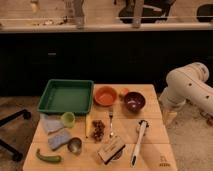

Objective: Place fork in tray

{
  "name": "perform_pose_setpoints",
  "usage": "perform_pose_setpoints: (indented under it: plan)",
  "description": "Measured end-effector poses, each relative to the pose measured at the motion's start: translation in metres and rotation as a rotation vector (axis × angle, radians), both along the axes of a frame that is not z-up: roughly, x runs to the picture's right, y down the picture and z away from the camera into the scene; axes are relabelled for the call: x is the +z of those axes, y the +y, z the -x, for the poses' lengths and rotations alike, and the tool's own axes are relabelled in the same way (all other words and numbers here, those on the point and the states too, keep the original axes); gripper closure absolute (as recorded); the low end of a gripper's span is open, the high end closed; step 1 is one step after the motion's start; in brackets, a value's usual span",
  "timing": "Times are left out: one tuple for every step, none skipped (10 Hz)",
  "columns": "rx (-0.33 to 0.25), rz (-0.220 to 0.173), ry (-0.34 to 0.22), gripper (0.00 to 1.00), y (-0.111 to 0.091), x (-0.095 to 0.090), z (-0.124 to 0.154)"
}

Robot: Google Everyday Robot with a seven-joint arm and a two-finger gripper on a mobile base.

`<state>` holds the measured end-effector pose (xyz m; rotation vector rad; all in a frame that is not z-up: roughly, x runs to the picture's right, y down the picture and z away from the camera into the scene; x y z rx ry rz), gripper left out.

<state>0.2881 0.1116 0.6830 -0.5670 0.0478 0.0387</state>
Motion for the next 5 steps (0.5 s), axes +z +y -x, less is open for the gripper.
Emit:
perform_pose_setpoints:
  plan:
    - [-0.042, 0.001, -0.004, 0.20, 0.001, 0.000, 0.005]
    - [-0.094, 0.009, -0.017, 0.20, 0.003, 0.002, 0.019]
    - [-0.137, 0.019, -0.028, 0.20, 0.004, 0.004, 0.030]
    - [-0.183, 0.035, -0.040, 0.20, 0.008, 0.006, 0.043]
    - [-0.232, 0.055, -0.057, 0.20, 0.011, 0.010, 0.056]
